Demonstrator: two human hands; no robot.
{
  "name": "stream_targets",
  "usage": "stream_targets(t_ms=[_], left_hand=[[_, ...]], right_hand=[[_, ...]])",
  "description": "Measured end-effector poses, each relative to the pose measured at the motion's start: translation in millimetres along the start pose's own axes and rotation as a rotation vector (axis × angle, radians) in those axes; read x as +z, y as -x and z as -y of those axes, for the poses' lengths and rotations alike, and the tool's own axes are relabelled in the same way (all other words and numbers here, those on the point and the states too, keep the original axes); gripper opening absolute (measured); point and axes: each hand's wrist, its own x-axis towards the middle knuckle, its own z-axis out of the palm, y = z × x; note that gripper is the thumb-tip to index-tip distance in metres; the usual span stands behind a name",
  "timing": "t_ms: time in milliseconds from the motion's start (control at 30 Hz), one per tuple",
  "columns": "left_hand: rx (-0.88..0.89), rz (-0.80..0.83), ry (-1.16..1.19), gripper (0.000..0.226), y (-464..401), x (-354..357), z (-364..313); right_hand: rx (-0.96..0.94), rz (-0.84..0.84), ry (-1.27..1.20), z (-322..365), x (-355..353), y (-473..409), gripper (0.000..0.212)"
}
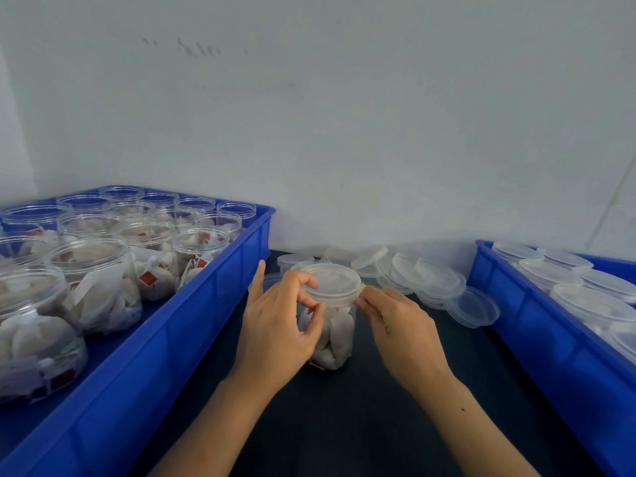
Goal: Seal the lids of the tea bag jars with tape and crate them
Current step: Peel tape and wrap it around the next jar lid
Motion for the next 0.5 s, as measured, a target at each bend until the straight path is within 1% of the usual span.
stream_targets(t_ms=[200,267,333,400,467,500], left_hand=[[0.012,-0.022,0.02,0.026,-3.6,-1.0,7.2],[-0.005,-0.041,0.055,0.03,-5.5,-1.6,10.6],[-0.05,-0.025,0.134,0.039,-5.8,-2.4,12.0],[-0.149,-0.015,0.248,0.051,-3.8,-0.6,12.0],[-0.321,0.0,0.405,0.062,-1.7,4.1,12.2],[-0.428,0.036,0.498,0.067,-1.0,6.6,12.4]], right_hand=[[-0.003,0.007,-0.006,1.6,-0.8,-1.0,0.029],[-0.003,0.012,-0.012,1.2,-1.0,-0.4,0.029],[0.002,0.017,-0.028,0.8,-0.9,0.2,0.029],[0.006,0.018,-0.036,0.7,-0.5,0.2,0.029],[0.01,0.015,-0.031,1.0,0.5,-0.2,0.029],[0.01,0.011,-0.029,1.3,0.9,-0.2,0.029]])
